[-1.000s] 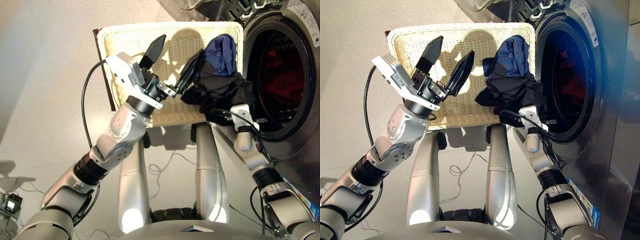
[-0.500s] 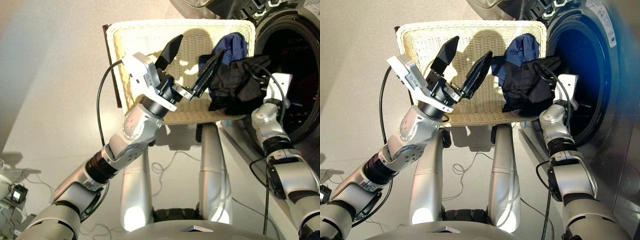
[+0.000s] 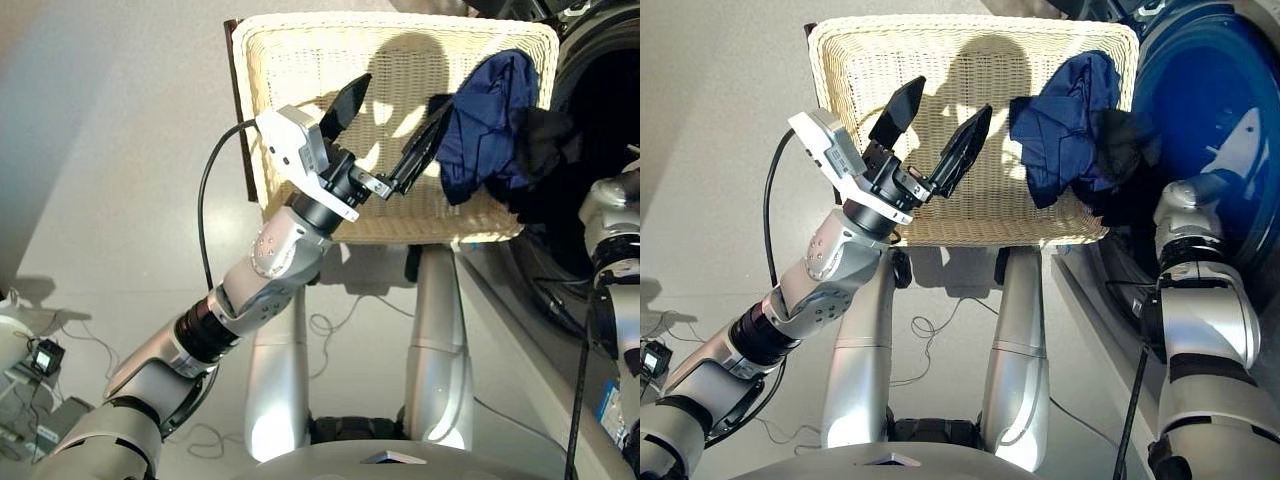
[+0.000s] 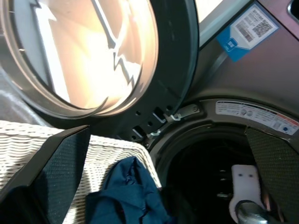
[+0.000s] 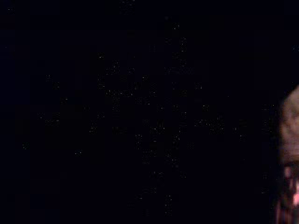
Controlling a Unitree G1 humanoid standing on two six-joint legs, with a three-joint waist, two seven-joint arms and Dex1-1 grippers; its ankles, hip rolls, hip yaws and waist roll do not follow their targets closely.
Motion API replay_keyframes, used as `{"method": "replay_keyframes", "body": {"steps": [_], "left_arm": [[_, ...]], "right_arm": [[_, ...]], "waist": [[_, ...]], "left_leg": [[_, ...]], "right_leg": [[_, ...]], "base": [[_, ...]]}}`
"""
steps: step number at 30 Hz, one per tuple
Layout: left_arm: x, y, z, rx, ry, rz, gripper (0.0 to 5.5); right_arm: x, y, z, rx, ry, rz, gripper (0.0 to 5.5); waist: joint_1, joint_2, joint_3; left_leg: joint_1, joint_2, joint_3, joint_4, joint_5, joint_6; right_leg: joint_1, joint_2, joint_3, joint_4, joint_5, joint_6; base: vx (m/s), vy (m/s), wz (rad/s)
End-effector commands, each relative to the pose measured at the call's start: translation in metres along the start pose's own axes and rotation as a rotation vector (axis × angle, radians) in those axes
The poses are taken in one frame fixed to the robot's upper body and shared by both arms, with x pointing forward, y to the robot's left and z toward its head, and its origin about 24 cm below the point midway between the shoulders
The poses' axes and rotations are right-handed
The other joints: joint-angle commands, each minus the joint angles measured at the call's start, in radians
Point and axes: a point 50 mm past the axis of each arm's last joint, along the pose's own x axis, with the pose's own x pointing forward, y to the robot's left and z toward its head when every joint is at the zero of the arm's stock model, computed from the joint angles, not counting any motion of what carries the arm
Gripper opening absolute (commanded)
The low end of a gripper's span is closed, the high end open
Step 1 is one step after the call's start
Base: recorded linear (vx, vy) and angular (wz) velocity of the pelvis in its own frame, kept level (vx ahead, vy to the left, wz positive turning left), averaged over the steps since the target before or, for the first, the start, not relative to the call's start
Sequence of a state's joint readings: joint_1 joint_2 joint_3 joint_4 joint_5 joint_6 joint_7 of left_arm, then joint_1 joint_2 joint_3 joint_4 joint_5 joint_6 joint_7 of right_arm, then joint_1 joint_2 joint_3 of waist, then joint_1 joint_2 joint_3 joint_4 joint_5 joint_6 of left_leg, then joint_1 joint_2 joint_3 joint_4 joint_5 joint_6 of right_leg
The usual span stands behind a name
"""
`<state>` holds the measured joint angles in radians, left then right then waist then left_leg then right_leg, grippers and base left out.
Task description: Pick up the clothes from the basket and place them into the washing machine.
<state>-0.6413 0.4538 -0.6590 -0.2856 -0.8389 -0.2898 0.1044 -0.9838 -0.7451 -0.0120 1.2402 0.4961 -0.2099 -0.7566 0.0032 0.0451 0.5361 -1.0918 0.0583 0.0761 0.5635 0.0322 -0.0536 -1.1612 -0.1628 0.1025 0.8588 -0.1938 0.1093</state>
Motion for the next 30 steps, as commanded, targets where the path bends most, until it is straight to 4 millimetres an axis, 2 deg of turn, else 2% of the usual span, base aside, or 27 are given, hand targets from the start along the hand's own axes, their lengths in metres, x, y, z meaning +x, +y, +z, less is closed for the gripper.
{"method": "replay_keyframes", "body": {"steps": [1, 2, 5, 6, 7, 10, 11, 12, 13, 14, 16, 17, 19, 20, 21, 22, 23, 24, 25, 26, 27, 28, 29, 30], "left_arm": [[0.003, -0.008, 0.025, -0.016, -0.148, -0.032, 5.5], [0.003, -0.008, 0.026, -0.015, -0.149, -0.034, 5.5], [0.003, -0.005, 0.028, -0.025, -0.155, -0.022, 5.5], [0.003, -0.005, 0.028, -0.032, -0.154, -0.015, 5.5], [0.003, -0.005, 0.029, -0.035, -0.156, -0.016, 5.5], [0.003, -0.003, 0.029, -0.034, -0.15, -0.011, 5.5], [0.003, -0.003, 0.029, -0.028, -0.148, -0.009, 5.5], [0.003, -0.003, 0.029, -0.024, -0.146, -0.011, 5.5], [0.004, -0.004, 0.03, -0.018, -0.152, -0.016, 5.5], [0.004, -0.003, 0.03, -0.016, -0.152, -0.015, 5.5], [0.005, -0.004, 0.031, -0.015, -0.161, -0.018, 5.5], [0.006, -0.006, 0.03, -0.022, -0.165, -0.02, 5.5], [0.006, -0.006, 0.031, -0.019, -0.168, -0.018, 5.5], [0.007, -0.006, 0.031, -0.023, -0.178, -0.018, 5.5], [0.006, -0.006, 0.031, -0.022, -0.176, -0.018, 5.5], [0.006, -0.007, 0.031, -0.02, -0.183, -0.018, 5.5], [0.006, -0.006, 0.031, -0.023, -0.184, -0.015, 5.5], [0.006, -0.006, 0.031, -0.021, -0.183, -0.016, 5.5], [0.005, -0.006, 0.03, -0.021, -0.181, -0.015, 5.5], [0.005, -0.006, 0.03, -0.03, -0.184, -0.01, 5.5], [0.003, -0.004, 0.03, -0.028, -0.179, -0.002, 5.5], [0.003, -0.004, 0.03, -0.029, -0.178, -0.001, 5.5], [0.001, -0.001, 0.029, -0.019, -0.165, 0.004, 5.5], [-0.001, -0.001, 0.028, -0.016, -0.157, 0.007, 5.5]], "right_arm": [[0.036, -0.05, 0.048, 0.217, -0.12, -0.177, 0.0], [0.036, -0.051, 0.048, 0.22, -0.12, -0.178, 0.0], [0.041, -0.062, 0.06, 0.399, -0.117, -0.239, 0.0], [0.042, -0.066, 0.063, 0.47, -0.104, -0.263, 0.0], [0.044, -0.07, 0.065, 0.517, -0.094, -0.281, 0.0], [0.046, -0.074, 0.065, 0.546, -0.079, -0.295, 0.0], [0.046, -0.074, 0.063, 0.538, -0.076, -0.293, 0.52], [0.045, -0.072, 0.062, 0.522, -0.079, -0.284, 3.54], [0.041, -0.063, 0.062, 0.533, -0.087, -0.242, 5.5], [0.04, -0.062, 0.061, 0.534, -0.085, -0.241, 5.5], [0.029, -0.043, 0.057, 0.52, -0.103, -0.138, 5.5], [0.016, -0.026, 0.056, 0.509, -0.144, -0.059, 5.5], [0.009, -0.019, 0.051, 0.493, -0.148, -0.025, 5.5], [-0.009, 0.001, 0.042, 0.473, -0.161, 0.099, 5.5], [-0.01, 0.001, 0.041, 0.472, -0.159, 0.099, 5.5], [-0.024, 0.013, 0.036, 0.471, -0.169, 0.18, 5.5], [-0.05, 0.028, 0.023, 0.51, -0.15, 0.315, 5.5], [-0.065, 0.036, 0.014, 0.529, -0.13, 0.396, 5.5], [-0.066, 0.035, 0.013, 0.528, -0.128, 0.397, 5.5], [-0.083, 0.042, 0.006, 0.543, -0.12, 0.462, 5.5], [-0.113, 0.049, -0.011, 0.508, -0.11, 0.623, 5.5], [-0.114, 0.048, -0.011, 0.507, -0.109, 0.623, 5.5], [-0.142, 0.051, -0.025, 0.49, -0.082, 0.776, 5.5], [-0.154, 0.05, -0.029, 0.503, -0.066, 0.843, 5.5]], "waist": [[-0.038, 0.042, -0.016], [-0.038, 0.042, -0.016], [-0.041, 0.039, -0.016], [-0.042, 0.039, -0.016], [-0.043, 0.037, -0.016], [-0.043, 0.035, -0.016], [-0.044, 0.034, -0.016], [-0.044, 0.035, -0.016], [-0.045, 0.035, -0.016], [-0.046, 0.034, -0.016], [-0.048, 0.031, -0.016], [-0.049, 0.031, -0.016], [-0.05, 0.029, -0.016], [-0.051, 0.028, -0.016], [-0.052, 0.026, -0.016], [-0.055, 0.024, -0.016], [-0.06, 0.021, -0.016], [-0.063, 0.017, -0.016], [-0.063, 0.015, -0.016], [-0.067, 0.011, -0.016], [-0.072, 0.005, -0.016], [-0.073, 0.003, -0.016], [-0.078, -0.005, -0.016], [-0.081, -0.01, -0.016]], "left_leg": [[0.001, 0.052, -0.01, 0.17, -0.16, -0.045], [-0.005, 0.051, -0.01, 0.167, -0.15, -0.044], [-0.008, 0.05, -0.01, 0.179, -0.156, -0.045], [-0.001, 0.053, -0.012, 0.185, -0.169, -0.046], [-0.006, 0.052, -0.011, 0.183, -0.16, -0.046], [-0.005, 0.053, -0.011, 0.186, -0.161, -0.045], [-0.004, 0.053, -0.011, 0.189, -0.162, -0.044], [-0.003, 0.054, -0.011, 0.188, -0.162, -0.043], [-0.004, 0.055, -0.009, 0.187, -0.161, -0.042], [-0.004, 0.055, -0.009, 0.188, -0.161, -0.041], [-0.004, 0.055, -0.008, 0.185, -0.159, -0.039], [0.002, 0.056, -0.007, 0.188, -0.169, -0.04], [0.006, 0.056, -0.007, 0.182, -0.167, -0.039], [0.005, 0.058, -0.004, 0.179, -0.166, -0.038], [0.007, 0.057, -0.004, 0.177, -0.163, -0.038], [0.001, 0.055, -0.002, 0.171, -0.152, -0.036], [0.004, 0.057, 0.0, 0.174, -0.159, -0.037], [0.004, 0.058, 0.001, 0.172, -0.158, -0.037], [0.007, 0.058, 0.002, 0.171, -0.157, -0.037], [0.008, 0.059, 0.004, 0.168, -0.155, -0.036], [0.006, 0.06, 0.006, 0.164, -0.151, -0.037], [0.008, 0.06, 0.006, 0.163, -0.15, -0.037], [0.008, 0.06, 0.005, 0.161, -0.147, -0.036], [0.008, 0.061, 0.006, 0.16, -0.146, -0.035]], "right_leg": [[0.002, 0.022, 0.014, -0.167, 0.172, 0.031], [-0.003, 0.022, 0.015, -0.172, 0.182, 0.031], [-0.007, 0.024, 0.016, -0.161, 0.178, 0.031], [-0.002, 0.026, 0.014, -0.15, 0.164, 0.031], [-0.005, 0.026, 0.014, -0.154, 0.174, 0.031], [-0.004, 0.026, 0.014, -0.15, 0.174, 0.03], [-0.003, 0.026, 0.012, -0.149, 0.173, 0.03], [-0.002, 0.026, 0.012, -0.149, 0.173, 0.03], [-0.001, 0.027, 0.012, -0.149, 0.173, 0.029], [-0.001, 0.027, 0.012, -0.148, 0.173, 0.029], [-0.001, 0.028, 0.012, -0.151, 0.174, 0.028], [0.004, 0.03, 0.011, -0.147, 0.164, 0.027], [0.007, 0.031, 0.011, -0.15, 0.167, 0.027], [0.006, 0.033, 0.011, -0.153, 0.168, 0.027], [0.008, 0.033, 0.011, -0.155, 0.169, 0.027], [0.004, 0.033, 0.012, -0.164, 0.182, 0.028], [0.006, 0.037, 0.011, -0.16, 0.173, 0.027], [0.008, 0.039, 0.011, -0.164, 0.175, 0.026], [0.01, 0.039, 0.012, -0.164, 0.175, 0.026], [0.012, 0.04, 0.012, -0.168, 0.177, 0.026], [0.008, 0.043, 0.013, -0.17, 0.182, 0.025], [0.01, 0.042, 0.013, -0.17, 0.182, 0.025], [0.009, 0.045, 0.013, -0.177, 0.187, 0.024], [0.009, 0.046, 0.013, -0.178, 0.189, 0.024]], "base": [[0.0, 0.0, 0.0], [0.0, 0.0, 0.0], [0.0, 0.0, 0.0], [0.0, 0.0, 0.0], [0.0, 0.0, 0.0], [0.0, 0.0, 0.0], [0.0, 0.0, 0.0], [0.0, 0.0, 0.0], [0.0, 0.0, 0.0], [0.0, 0.0, 0.0], [0.0, 0.0, 0.0], [0.0, 0.0, 0.0], [0.0, 0.0, 0.0], [0.0, 0.0, 0.0], [0.0, 0.0, 0.0], [0.0, 0.0, 0.0], [0.0, 0.0, 0.0], [0.0, 0.0, 0.0], [0.0, 0.0, 0.0], [0.0, 0.0, 0.0], [0.0, 0.0, 0.0], [0.0, 0.0, 0.0], [0.0, 0.0, 0.0], [0.0, 0.0, 0.0]]}}
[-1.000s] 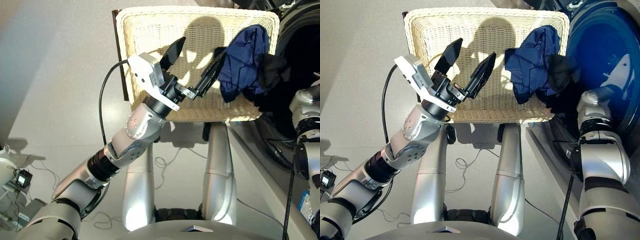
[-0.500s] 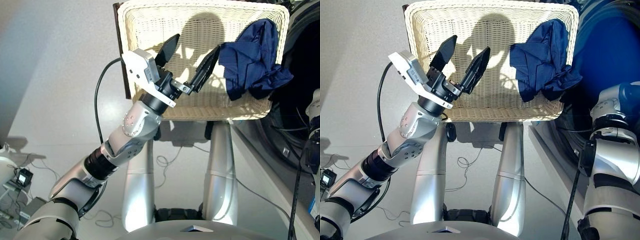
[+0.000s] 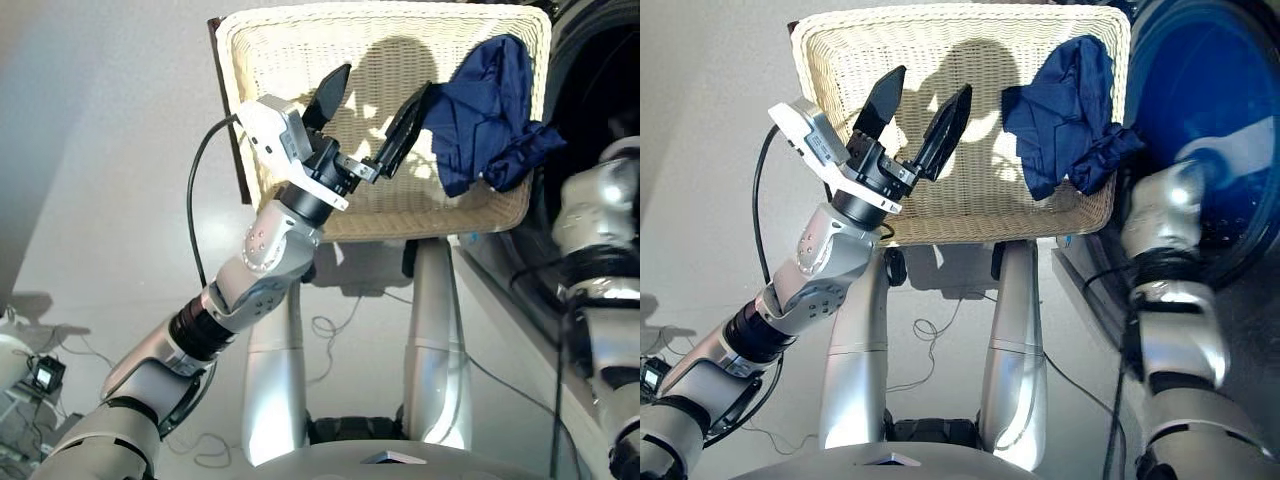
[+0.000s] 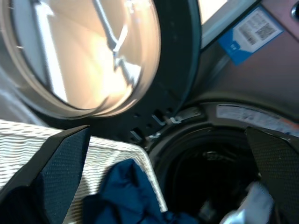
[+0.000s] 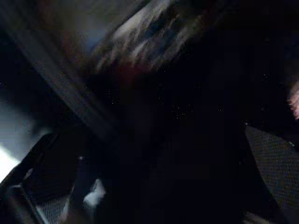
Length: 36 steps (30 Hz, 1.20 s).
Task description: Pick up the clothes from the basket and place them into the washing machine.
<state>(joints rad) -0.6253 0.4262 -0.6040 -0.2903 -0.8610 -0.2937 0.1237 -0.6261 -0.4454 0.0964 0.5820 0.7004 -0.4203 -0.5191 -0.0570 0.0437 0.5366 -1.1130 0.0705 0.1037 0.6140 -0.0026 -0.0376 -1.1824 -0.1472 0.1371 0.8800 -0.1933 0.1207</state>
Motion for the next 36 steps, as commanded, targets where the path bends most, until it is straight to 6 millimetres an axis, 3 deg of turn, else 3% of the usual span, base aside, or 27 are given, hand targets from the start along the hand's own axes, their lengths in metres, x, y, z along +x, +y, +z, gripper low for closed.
{"method": "replay_keyframes", "body": {"steps": [1, 5, 8, 15, 20, 27, 31, 32, 36], "left_arm": [[-0.001, -0.007, 0.021, 0.012, -0.106, -0.057, 5.5], [-0.008, 0.0, 0.02, 0.047, -0.075, -0.03, 5.5], [-0.012, 0.004, 0.019, 0.081, -0.06, -0.016, 5.5], [-0.018, 0.01, 0.02, 0.141, -0.049, -0.017, 5.5], [-0.024, 0.022, 0.007, 0.221, 0.024, 0.023, 5.5], [-0.024, 0.017, 0.004, 0.195, 0.022, -0.007, 5.5], [-0.02, 0.009, 0.005, 0.144, -0.009, -0.018, 5.5], [-0.018, 0.007, 0.006, 0.121, -0.023, -0.023, 5.5], [-0.016, 0.001, 0.007, 0.077, -0.039, -0.038, 5.5]], "right_arm": [[-0.027, 0.015, 0.001, 0.038, -0.039, 0.217, 5.5], [-0.066, 0.035, -0.002, 0.055, -0.004, 0.487, 5.5], [-0.08, 0.044, 0.004, 0.032, -0.031, 0.6, 5.5], [-0.09, 0.052, 0.02, -0.199, -0.159, 0.803, 5.5], [-0.093, 0.054, 0.028, -0.219, -0.2, 0.835, 5.5], [-0.079, 0.062, 0.022, -0.407, -0.247, 0.845, 5.5], [-0.055, 0.07, 0.003, -0.494, -0.18, 0.756, 5.5], [-0.041, 0.074, -0.002, -0.549, -0.154, 0.727, 5.5], [-0.018, 0.075, -0.008, -0.615, -0.098, 0.665, 5.5]], "waist": [[-0.021, -0.009, -0.017], [-0.031, -0.021, -0.017], [-0.035, -0.023, -0.017], [-0.037, -0.031, -0.017], [-0.039, -0.036, -0.017], [-0.031, -0.03, -0.017], [-0.014, -0.016, -0.017], [-0.003, -0.011, -0.017], [0.013, -0.005, -0.017]], "left_leg": [[0.03, 0.048, -0.022, 0.109, -0.111, -0.051], [0.031, 0.053, -0.021, 0.1, -0.101, -0.052], [0.036, 0.057, -0.018, 0.097, -0.099, -0.053], [0.051, 0.062, -0.019, 0.093, -0.097, -0.055], [0.062, 0.064, -0.019, 0.085, -0.095, -0.056], [0.064, 0.067, -0.02, 0.088, -0.096, -0.057], [0.063, 0.066, -0.022, 0.088, -0.096, -0.057], [0.06, 0.067, -0.023, 0.09, -0.095, -0.058], [0.054, 0.066, -0.026, 0.092, -0.095, -0.06]], "right_leg": [[0.031, 0.03, -0.021, -0.199, 0.189, 0.013], [0.035, 0.03, -0.021, -0.208, 0.197, 0.015], [0.038, 0.031, -0.021, -0.212, 0.199, 0.016], [0.052, 0.033, -0.025, -0.214, 0.199, 0.016], [0.061, 0.032, -0.026, -0.218, 0.2, 0.017], [0.064, 0.032, -0.027, -0.219, 0.199, 0.02], [0.061, 0.03, -0.03, -0.215, 0.201, 0.016], [0.061, 0.029, -0.032, -0.215, 0.2, 0.015], [0.058, 0.027, -0.034, -0.212, 0.201, 0.012]], "base": [[0.0, 0.0, 0.0], [0.0, 0.0, 0.0], [0.0, 0.0, 0.0], [0.0, 0.0, 0.0], [0.0, 0.0, 0.0], [0.0, 0.0, 0.0], [0.0, 0.0, 0.0], [0.0, 0.0, 0.0], [0.0, 0.0, 0.0]]}}
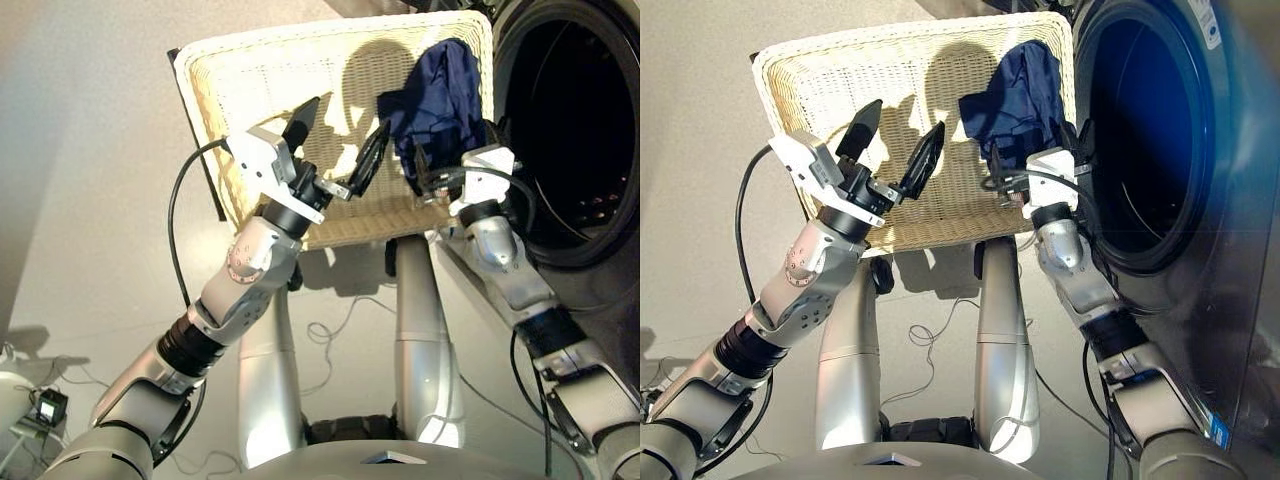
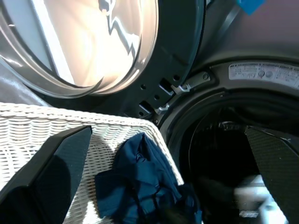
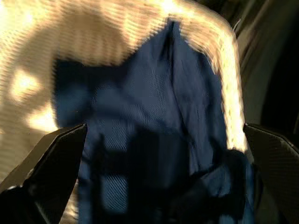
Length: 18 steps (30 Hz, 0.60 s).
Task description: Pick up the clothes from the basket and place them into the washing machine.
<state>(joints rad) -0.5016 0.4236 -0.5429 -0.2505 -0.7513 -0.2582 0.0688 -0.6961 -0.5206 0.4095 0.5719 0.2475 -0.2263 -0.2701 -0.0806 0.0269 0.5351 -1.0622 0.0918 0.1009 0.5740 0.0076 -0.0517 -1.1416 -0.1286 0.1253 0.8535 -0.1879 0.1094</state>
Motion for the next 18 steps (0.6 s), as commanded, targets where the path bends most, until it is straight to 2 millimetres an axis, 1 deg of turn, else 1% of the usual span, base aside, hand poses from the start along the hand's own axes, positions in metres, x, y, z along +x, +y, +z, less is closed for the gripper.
{"method": "replay_keyframes", "body": {"steps": [1, 2, 3, 4, 5, 8, 10, 11, 13, 14, 18], "left_arm": [[0.006, -0.018, 0.023, -0.038, -0.125, -0.109, 5.5], [0.006, -0.021, 0.023, -0.057, -0.128, -0.12, 5.5], [0.007, -0.022, 0.023, -0.064, -0.13, -0.123, 5.5], [0.007, -0.022, 0.023, -0.064, -0.13, -0.123, 5.5], [0.009, -0.025, 0.024, -0.066, -0.127, -0.139, 5.5], [0.011, -0.03, 0.026, -0.073, -0.141, -0.16, 5.5], [0.011, -0.03, 0.026, -0.071, -0.142, -0.165, 5.5], [0.012, -0.032, 0.027, -0.072, -0.145, -0.177, 5.5], [0.013, -0.033, 0.027, -0.069, -0.148, -0.183, 5.5], [0.014, -0.035, 0.028, -0.066, -0.151, -0.192, 5.5], [0.016, -0.037, 0.03, -0.059, -0.161, -0.202, 5.5]], "right_arm": [[0.019, -0.009, 0.02, -0.01, -0.052, -0.03, 5.5], [0.028, -0.012, 0.014, -0.033, 0.012, -0.039, 5.5], [0.031, -0.015, 0.008, -0.028, 0.05, -0.053, 5.5], [0.031, -0.015, 0.008, -0.028, 0.05, -0.052, 5.5], [0.035, -0.019, -0.001, -0.05, 0.124, -0.061, 5.5], [0.041, -0.029, -0.009, -0.114, 0.206, -0.076, 5.5], [0.041, -0.032, -0.012, -0.129, 0.232, -0.079, 5.5], [0.042, -0.039, -0.016, -0.169, 0.276, -0.083, 5.5], [0.043, -0.042, -0.016, -0.178, 0.291, -0.089, 5.5], [0.044, -0.047, -0.017, -0.187, 0.316, -0.102, 5.5], [0.045, -0.051, -0.017, -0.229, 0.338, -0.099, 5.5]], "waist": [[0.041, 0.014, -0.015], [0.052, 0.018, -0.015], [0.055, 0.02, -0.015], [0.054, 0.02, -0.015], [0.063, 0.025, -0.015], [0.074, 0.032, -0.015], [0.077, 0.035, -0.015], [0.083, 0.041, -0.015], [0.086, 0.045, -0.015], [0.092, 0.05, -0.015], [0.099, 0.06, -0.015]], "left_leg": [[0.001, 0.045, -0.024, 0.133, -0.105, -0.047], [-0.003, 0.043, -0.026, 0.139, -0.106, -0.048], [-0.006, 0.042, -0.027, 0.143, -0.107, -0.049], [-0.006, 0.042, -0.028, 0.143, -0.108, -0.049], [-0.012, 0.042, -0.029, 0.15, -0.11, -0.051], [-0.024, 0.042, -0.03, 0.16, -0.113, -0.053], [-0.029, 0.041, -0.031, 0.164, -0.115, -0.054], [-0.036, 0.04, -0.031, 0.168, -0.115, -0.055], [-0.041, 0.04, -0.031, 0.172, -0.116, -0.055], [-0.048, 0.04, -0.031, 0.172, -0.115, -0.055], [-0.061, 0.038, -0.029, 0.174, -0.115, -0.055]], "right_leg": [[0.015, 0.008, -0.022, -0.183, 0.195, 0.022], [0.012, 0.007, -0.026, -0.176, 0.191, 0.02], [0.01, 0.007, -0.027, -0.171, 0.19, 0.02], [0.01, 0.007, -0.027, -0.171, 0.189, 0.02], [0.006, 0.005, -0.03, -0.162, 0.183, 0.018], [-0.002, 0.003, -0.034, -0.151, 0.177, 0.018], [-0.006, 0.001, -0.035, -0.15, 0.176, 0.018], [-0.014, -0.001, -0.037, -0.144, 0.173, 0.018], [-0.019, -0.002, -0.039, -0.142, 0.172, 0.016], [-0.026, -0.003, -0.04, -0.142, 0.171, 0.016], [-0.042, -0.004, -0.044, -0.136, 0.17, 0.017]], "base": [[0.0, 0.0, 0.0], [0.0, 0.0, 0.0], [0.0, 0.0, 0.0], [0.0, 0.0, 0.0], [0.0, 0.0, 0.0], [0.0, 0.0, 0.0], [0.0, 0.0, 0.0], [0.0, 0.0, 0.0], [0.0, 0.0, 0.0], [0.0, 0.0, 0.0], [0.0, 0.0, 0.0]]}}
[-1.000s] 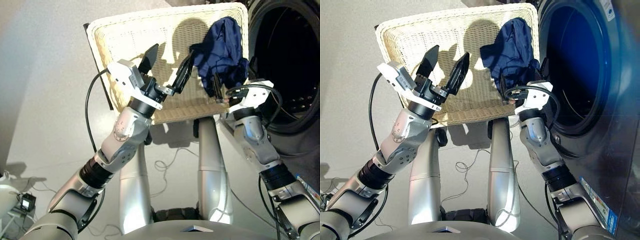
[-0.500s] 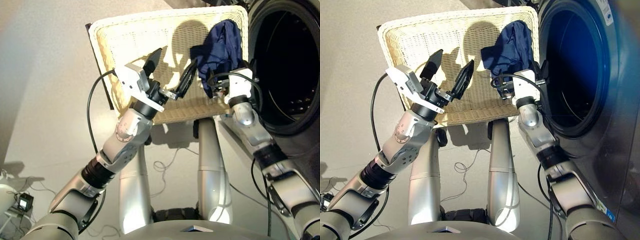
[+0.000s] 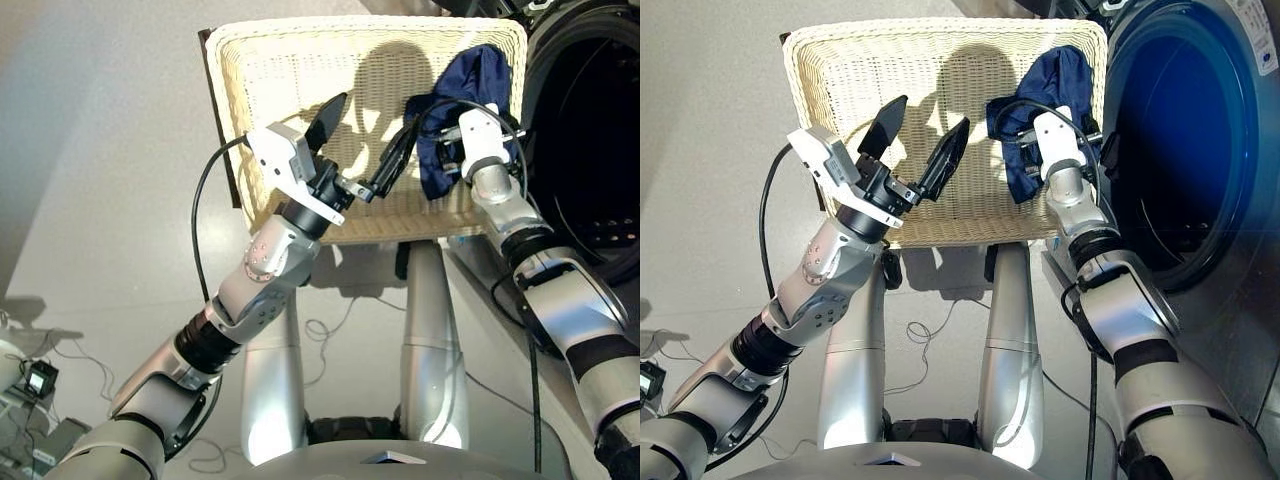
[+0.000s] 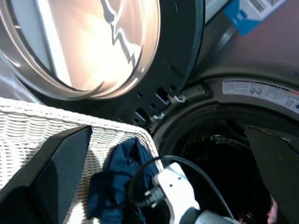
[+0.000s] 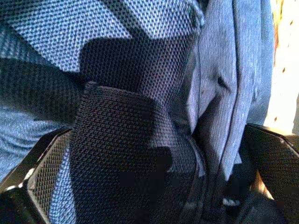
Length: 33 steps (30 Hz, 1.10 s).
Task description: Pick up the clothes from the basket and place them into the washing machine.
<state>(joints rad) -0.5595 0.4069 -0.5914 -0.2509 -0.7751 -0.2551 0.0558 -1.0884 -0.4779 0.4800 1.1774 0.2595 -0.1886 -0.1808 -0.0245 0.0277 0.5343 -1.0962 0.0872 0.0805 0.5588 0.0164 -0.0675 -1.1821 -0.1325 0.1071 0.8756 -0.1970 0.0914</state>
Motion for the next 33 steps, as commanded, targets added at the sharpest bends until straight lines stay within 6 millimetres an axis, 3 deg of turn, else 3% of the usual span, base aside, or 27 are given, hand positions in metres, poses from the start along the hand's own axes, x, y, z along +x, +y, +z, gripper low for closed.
{"method": "replay_keyframes", "body": {"steps": [1, 7, 10, 18, 23, 27, 33], "left_arm": [[0.008, -0.024, 0.03, -0.015, -0.16, -0.128, 5.5], [0.011, -0.025, 0.029, 0.003, -0.16, -0.131, 5.5], [0.012, -0.024, 0.03, 0.006, -0.161, -0.131, 5.5], [0.01, -0.018, 0.036, 0.035, -0.178, -0.107, 5.5], [0.003, -0.01, 0.041, 0.061, -0.189, -0.056, 5.5], [-0.001, -0.003, 0.042, 0.079, -0.191, -0.019, 5.5], [-0.007, 0.003, 0.047, 0.089, -0.196, 0.002, 5.5]], "right_arm": [[-0.001, -0.016, -0.021, -0.099, 0.128, -0.037, 5.5], [0.0, -0.016, -0.019, -0.08, 0.142, -0.046, 5.5], [0.0, -0.015, -0.02, -0.069, 0.143, -0.042, 0.0], [-0.007, -0.002, -0.014, 0.084, 0.022, -0.035, 0.0], [-0.036, -0.001, -0.003, 0.34, -0.188, -0.092, 0.0], [-0.065, -0.018, -0.016, 0.38, -0.264, -0.202, 0.0], [-0.088, -0.057, -0.054, 0.438, -0.184, -0.52, 0.0]], "waist": [[0.045, 0.062, -0.014], [0.052, 0.071, -0.014], [0.051, 0.068, -0.014], [0.018, 0.037, -0.014], [-0.022, 0.003, -0.014], [-0.04, -0.007, -0.014], [-0.053, -0.01, -0.014]], "left_leg": [[-0.03, 0.042, -0.007, 0.191, -0.124, -0.039], [-0.055, 0.038, -0.007, 0.211, -0.128, -0.036], [-0.057, 0.038, -0.007, 0.212, -0.128, -0.035], [-0.06, 0.038, -0.011, 0.211, -0.128, -0.034], [-0.066, 0.036, -0.014, 0.211, -0.13, -0.033], [-0.069, 0.035, -0.017, 0.211, -0.133, -0.03], [-0.066, 0.037, -0.02, 0.219, -0.142, -0.028]], "right_leg": [[-0.005, 0.0, -0.025, -0.155, 0.178, 0.035], [-0.033, 0.004, -0.025, -0.133, 0.17, 0.032], [-0.035, 0.004, -0.025, -0.132, 0.169, 0.031], [-0.035, 0.009, -0.032, -0.134, 0.17, 0.032], [-0.04, 0.011, -0.035, -0.134, 0.167, 0.033], [-0.047, 0.01, -0.034, -0.131, 0.165, 0.036], [-0.044, 0.013, -0.034, -0.123, 0.157, 0.039]], "base": [[0.0, 0.0, 0.0], [0.0, 0.0, 0.0], [0.0, 0.0, 0.0], [0.0, 0.0, 0.0], [0.0, 0.0, 0.0], [0.0, 0.0, 0.0], [0.0, 0.0, 0.0]]}}
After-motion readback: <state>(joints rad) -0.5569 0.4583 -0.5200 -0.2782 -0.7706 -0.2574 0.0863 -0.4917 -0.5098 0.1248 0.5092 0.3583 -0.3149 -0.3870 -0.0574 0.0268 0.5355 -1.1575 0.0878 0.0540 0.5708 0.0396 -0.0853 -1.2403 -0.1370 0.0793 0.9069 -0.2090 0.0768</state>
